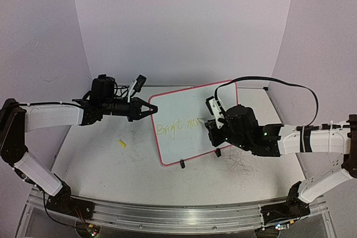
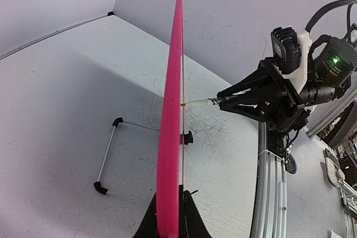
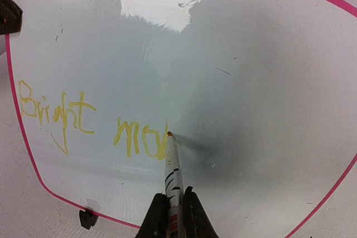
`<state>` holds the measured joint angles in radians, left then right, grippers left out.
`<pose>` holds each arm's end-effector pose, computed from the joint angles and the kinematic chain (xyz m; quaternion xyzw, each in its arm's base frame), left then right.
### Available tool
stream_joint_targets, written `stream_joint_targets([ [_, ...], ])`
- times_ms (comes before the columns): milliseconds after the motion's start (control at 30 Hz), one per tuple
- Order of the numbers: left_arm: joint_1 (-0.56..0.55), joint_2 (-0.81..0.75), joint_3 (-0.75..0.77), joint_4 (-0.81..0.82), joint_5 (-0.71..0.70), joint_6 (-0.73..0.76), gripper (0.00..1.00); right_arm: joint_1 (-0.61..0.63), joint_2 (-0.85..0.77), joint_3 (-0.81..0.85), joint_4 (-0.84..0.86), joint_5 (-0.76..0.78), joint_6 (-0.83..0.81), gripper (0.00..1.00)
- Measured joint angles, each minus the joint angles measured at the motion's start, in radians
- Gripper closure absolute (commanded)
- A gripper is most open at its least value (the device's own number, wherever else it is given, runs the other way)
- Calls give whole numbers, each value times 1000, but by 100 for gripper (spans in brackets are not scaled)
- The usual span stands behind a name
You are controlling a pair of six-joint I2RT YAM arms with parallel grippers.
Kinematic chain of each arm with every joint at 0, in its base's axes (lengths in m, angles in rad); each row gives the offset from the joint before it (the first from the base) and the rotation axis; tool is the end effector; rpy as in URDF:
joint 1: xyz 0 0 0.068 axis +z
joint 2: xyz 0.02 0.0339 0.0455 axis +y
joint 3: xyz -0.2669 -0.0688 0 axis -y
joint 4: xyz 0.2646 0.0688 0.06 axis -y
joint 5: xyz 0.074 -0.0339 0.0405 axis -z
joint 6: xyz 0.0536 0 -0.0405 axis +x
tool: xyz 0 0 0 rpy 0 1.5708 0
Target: Write a sentence on the whiteboard
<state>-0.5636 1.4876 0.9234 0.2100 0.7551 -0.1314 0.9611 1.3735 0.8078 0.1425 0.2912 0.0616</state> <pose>0.2843 -0.2231 0.2495 0.3693 0.6999 -0.4653 0.3964 0.2059 0.2679 0.2326 -0.2903 0.7826 0.1566 0.5280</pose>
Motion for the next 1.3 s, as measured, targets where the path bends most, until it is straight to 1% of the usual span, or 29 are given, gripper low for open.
stream_joint_targets([
  [633,0,0,0,0,0,0,100,0,-7,-51,-7,-11,46,100],
  [1300,0,0,0,-1,0,0,100,0,-7,-15,-4,14,35,100],
])
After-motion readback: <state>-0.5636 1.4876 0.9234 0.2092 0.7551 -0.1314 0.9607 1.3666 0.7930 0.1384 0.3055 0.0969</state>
